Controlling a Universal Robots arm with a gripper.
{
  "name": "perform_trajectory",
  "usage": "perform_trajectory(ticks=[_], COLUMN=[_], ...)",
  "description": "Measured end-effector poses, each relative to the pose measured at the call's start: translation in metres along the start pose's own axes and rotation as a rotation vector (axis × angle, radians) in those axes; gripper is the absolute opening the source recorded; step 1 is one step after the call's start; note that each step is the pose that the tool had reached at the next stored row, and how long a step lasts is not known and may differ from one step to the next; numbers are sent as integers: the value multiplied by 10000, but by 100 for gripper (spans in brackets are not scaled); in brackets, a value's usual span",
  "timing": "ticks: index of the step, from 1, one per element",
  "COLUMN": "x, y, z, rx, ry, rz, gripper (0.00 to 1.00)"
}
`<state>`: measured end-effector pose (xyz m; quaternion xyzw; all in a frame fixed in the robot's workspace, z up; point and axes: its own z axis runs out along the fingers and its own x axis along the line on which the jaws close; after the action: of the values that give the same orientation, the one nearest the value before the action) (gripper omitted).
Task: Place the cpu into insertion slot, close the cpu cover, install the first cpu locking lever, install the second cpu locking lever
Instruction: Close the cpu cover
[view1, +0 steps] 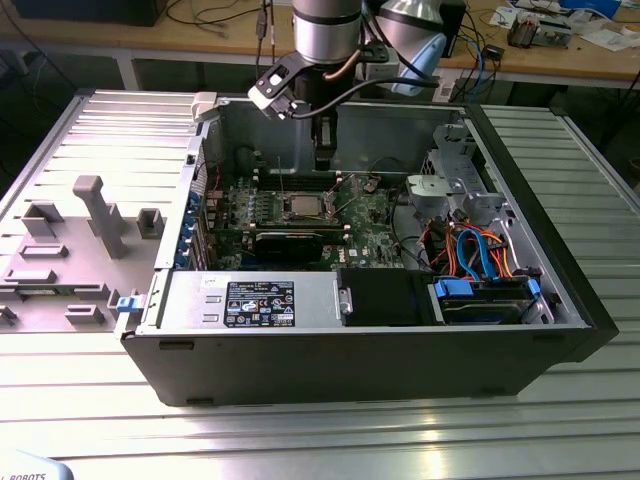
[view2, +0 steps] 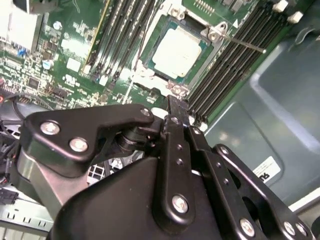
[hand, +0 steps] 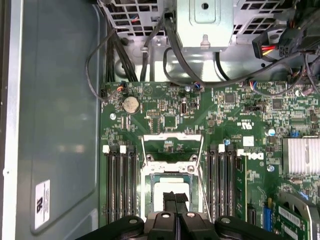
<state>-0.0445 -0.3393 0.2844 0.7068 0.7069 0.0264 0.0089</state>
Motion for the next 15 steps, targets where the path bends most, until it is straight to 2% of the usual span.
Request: perform_trajectory(ticks=[15], x=[1], y=[10], z=[1], rx=[0], ry=[1], rz=[0], gripper=[11])
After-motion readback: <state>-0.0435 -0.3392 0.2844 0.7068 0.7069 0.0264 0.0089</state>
